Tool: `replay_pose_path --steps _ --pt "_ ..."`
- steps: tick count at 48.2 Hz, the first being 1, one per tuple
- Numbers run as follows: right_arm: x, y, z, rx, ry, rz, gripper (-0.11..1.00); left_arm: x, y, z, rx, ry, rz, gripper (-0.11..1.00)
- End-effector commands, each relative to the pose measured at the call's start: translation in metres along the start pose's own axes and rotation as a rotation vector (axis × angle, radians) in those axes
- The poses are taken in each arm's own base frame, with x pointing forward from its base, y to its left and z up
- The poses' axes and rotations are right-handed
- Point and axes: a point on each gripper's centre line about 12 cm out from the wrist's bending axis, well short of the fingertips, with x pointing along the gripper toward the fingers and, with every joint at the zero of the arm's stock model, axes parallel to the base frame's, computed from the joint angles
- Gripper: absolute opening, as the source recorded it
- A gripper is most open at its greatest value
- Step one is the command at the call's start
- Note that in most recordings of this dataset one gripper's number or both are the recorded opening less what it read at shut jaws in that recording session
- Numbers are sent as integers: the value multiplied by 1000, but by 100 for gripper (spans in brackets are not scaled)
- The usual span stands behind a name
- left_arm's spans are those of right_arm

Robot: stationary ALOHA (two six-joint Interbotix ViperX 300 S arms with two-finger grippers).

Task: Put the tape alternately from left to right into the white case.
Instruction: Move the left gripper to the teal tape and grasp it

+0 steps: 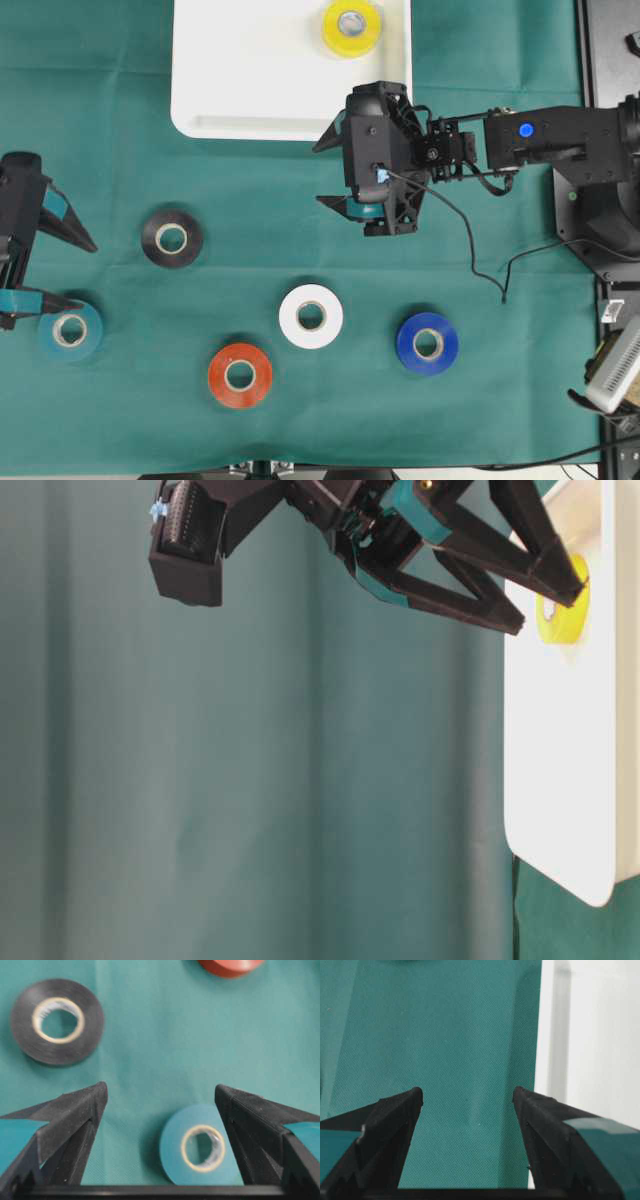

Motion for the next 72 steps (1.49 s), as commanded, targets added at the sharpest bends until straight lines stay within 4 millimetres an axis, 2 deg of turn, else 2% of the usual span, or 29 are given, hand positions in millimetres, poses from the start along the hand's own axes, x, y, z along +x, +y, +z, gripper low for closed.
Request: replay_pose_path --steps 1,15,29,36,50,63,69,72 --pt "-3 1 6 -2 -26 2 77 0 -6 2 11 1 -16 64" --pt "-3 1 4 -3 -20 4 77 14 -1 -21 -41 164 36 64" --pt "-2 2 3 0 -33 8 77 35 -11 -34 -18 261 40 64" --pt "0 2 2 -1 -33 10 77 48 -16 -37 -1 298 42 64" --pt "5 2 -2 -1 -18 11 77 67 -15 -46 1 364 68 64" --pt "5 2 -3 -1 -16 11 77 68 -15 -45 1 365 70 64" --pt "5 2 -3 -3 -16 11 77 68 -15 -45 3 365 70 59" --pt "5 2 -3 -1 -16 11 77 68 -15 -45 3 362 69 49"
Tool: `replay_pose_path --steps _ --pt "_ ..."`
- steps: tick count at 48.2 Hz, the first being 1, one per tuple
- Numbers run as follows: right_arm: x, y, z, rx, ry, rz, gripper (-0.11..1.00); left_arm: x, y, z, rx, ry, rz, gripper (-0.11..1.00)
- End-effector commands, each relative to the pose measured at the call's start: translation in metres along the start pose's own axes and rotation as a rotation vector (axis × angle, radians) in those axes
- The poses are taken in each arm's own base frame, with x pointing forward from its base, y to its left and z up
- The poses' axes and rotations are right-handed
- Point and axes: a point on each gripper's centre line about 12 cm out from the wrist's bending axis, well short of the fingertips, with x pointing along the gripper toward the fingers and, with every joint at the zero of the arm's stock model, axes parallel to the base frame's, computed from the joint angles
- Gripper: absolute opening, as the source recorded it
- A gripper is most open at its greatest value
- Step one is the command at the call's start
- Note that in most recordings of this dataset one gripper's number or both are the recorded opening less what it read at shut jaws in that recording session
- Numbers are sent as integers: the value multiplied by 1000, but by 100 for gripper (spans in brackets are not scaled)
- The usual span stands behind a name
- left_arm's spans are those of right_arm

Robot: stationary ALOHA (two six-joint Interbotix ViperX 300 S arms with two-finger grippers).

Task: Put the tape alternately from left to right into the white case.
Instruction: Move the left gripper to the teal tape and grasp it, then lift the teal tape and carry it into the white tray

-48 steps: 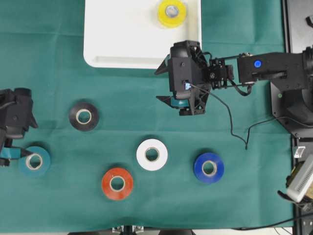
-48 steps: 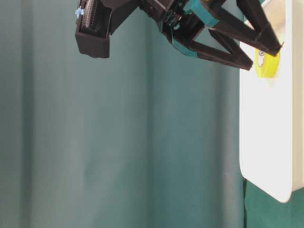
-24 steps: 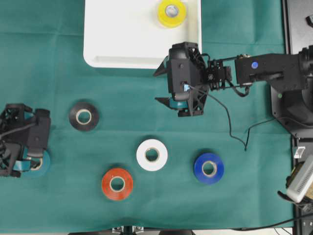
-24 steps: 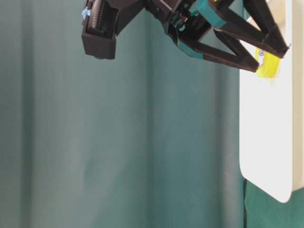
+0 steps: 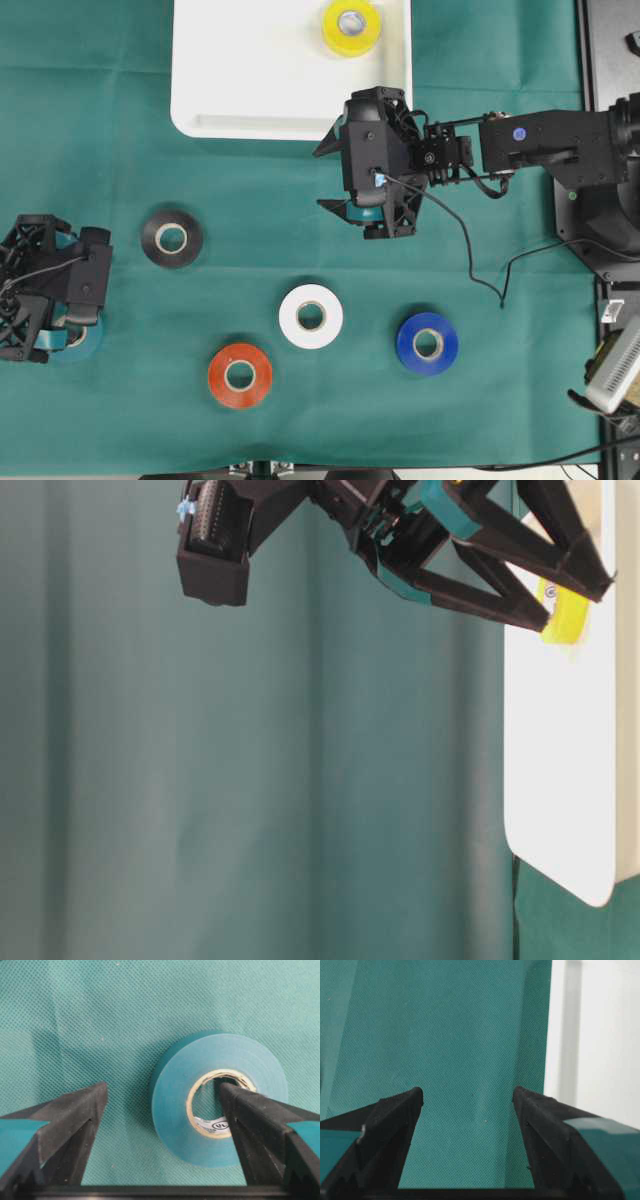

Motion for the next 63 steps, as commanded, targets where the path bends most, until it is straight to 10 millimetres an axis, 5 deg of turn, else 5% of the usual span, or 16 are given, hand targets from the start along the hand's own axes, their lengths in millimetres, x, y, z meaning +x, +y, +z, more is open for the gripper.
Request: replay_pose_path --steps 1,7,13,34,51,63 --pt "-3 1 6 0 -26 4 77 -5 -5 8 6 -33 -17 44" --pt "-3 1 6 0 -26 4 77 -8 -6 10 6 -44 -22 13" --pt "-3 1 6 0 -26 4 77 -10 -6 9 6 -50 -24 -4" --pt "-3 1 7 -2 -28 4 77 -17 -10 18 8 -84 -40 -4" --pt "-3 1 8 -2 -31 4 77 -53 -28 56 15 -235 -107 -4" --pt "-4 1 9 -1 -32 4 77 -66 -25 66 4 -281 -112 -4"
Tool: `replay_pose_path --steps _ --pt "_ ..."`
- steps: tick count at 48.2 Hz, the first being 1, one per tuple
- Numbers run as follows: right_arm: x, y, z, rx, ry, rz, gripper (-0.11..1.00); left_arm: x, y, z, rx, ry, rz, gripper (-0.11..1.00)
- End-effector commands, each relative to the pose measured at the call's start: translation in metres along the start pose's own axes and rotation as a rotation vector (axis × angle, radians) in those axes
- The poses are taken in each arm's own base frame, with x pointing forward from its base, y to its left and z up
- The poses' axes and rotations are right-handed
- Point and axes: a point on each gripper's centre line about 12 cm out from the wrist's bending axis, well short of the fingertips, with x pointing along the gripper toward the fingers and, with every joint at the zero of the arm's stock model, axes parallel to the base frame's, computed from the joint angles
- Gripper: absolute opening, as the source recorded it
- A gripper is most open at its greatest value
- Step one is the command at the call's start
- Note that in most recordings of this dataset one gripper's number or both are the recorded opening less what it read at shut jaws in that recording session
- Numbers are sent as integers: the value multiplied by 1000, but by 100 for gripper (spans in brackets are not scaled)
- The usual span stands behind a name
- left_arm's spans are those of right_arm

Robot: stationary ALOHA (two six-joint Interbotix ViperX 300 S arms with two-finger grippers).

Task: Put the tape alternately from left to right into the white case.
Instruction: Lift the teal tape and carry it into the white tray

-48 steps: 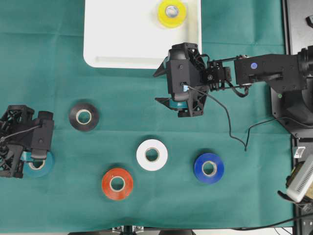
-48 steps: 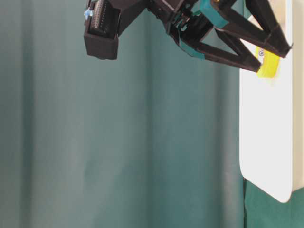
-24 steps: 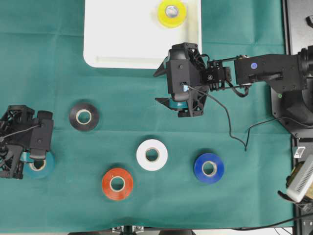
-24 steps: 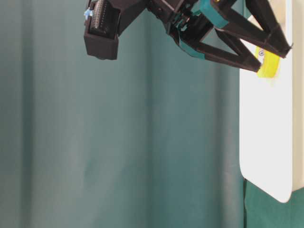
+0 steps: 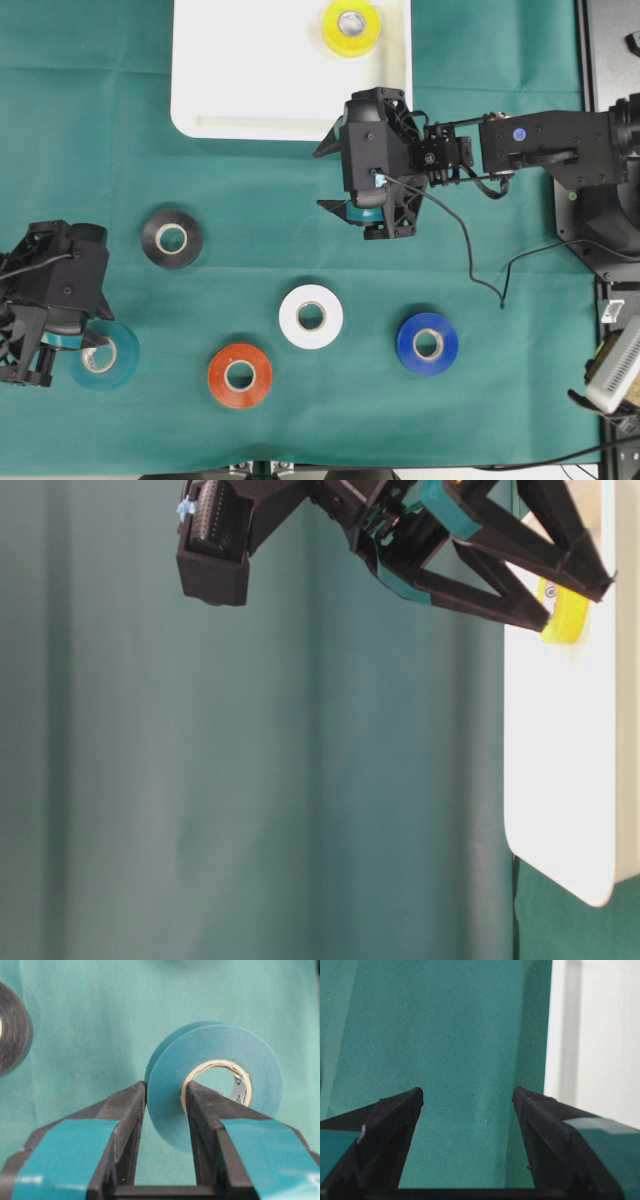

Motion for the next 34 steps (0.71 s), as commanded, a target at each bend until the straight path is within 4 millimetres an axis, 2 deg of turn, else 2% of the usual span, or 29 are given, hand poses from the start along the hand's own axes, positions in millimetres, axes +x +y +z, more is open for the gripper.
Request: replay_pose_path --steps 1,9,16,34 --pt "-4 1 10 1 -34 2 77 -6 1 13 -12 -41 -3 -4" --pt "-4 1 11 -1 -37 3 77 -6 23 23 -58 -65 44 -4" --pt "-4 1 13 0 -41 2 77 -9 52 34 -96 -98 103 -4" --pt "-4 1 11 0 -37 2 77 -28 118 63 24 -180 259 -4"
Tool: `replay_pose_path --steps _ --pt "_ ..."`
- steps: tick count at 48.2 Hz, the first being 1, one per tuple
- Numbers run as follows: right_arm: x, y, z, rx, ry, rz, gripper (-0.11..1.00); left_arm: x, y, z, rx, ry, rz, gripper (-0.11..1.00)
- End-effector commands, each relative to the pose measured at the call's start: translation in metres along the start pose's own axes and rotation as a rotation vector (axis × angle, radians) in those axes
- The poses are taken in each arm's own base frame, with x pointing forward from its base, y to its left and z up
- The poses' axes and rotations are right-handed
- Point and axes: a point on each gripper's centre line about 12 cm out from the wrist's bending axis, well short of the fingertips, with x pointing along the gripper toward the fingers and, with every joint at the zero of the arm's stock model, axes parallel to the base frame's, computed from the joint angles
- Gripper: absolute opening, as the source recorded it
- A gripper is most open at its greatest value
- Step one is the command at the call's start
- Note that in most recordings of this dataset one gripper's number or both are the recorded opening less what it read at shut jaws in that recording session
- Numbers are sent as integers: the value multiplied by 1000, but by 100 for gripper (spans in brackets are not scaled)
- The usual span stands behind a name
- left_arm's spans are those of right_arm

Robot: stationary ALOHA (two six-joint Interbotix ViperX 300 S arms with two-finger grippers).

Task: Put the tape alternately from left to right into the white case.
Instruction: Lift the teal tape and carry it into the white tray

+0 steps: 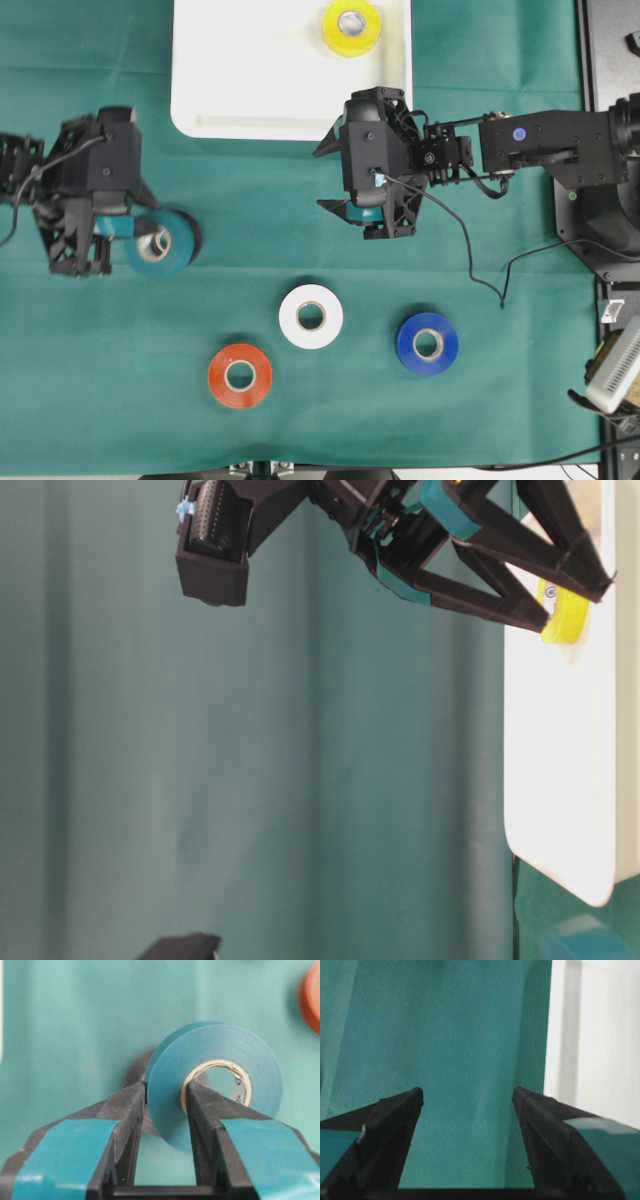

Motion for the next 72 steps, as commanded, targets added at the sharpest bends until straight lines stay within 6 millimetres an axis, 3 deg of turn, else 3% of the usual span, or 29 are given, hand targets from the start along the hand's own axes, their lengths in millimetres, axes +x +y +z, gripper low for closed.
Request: replay_pose_path --steps 1,10,22,50,59,72 --pt "-4 1 10 0 -35 3 77 -6 17 21 2 -69 37 -4" --pt "-4 1 10 0 -35 3 77 -1 46 31 15 -80 102 -4" --pt "-3 1 9 -1 -41 5 77 25 71 45 57 -45 145 -4" --pt "-3 3 9 -3 -65 14 77 61 138 95 112 -85 252 -4" --pt "-3 3 9 -3 -65 14 77 71 150 104 106 -94 267 -4" --pt "-3 3 8 -3 -63 14 77 78 152 104 97 -80 263 -4"
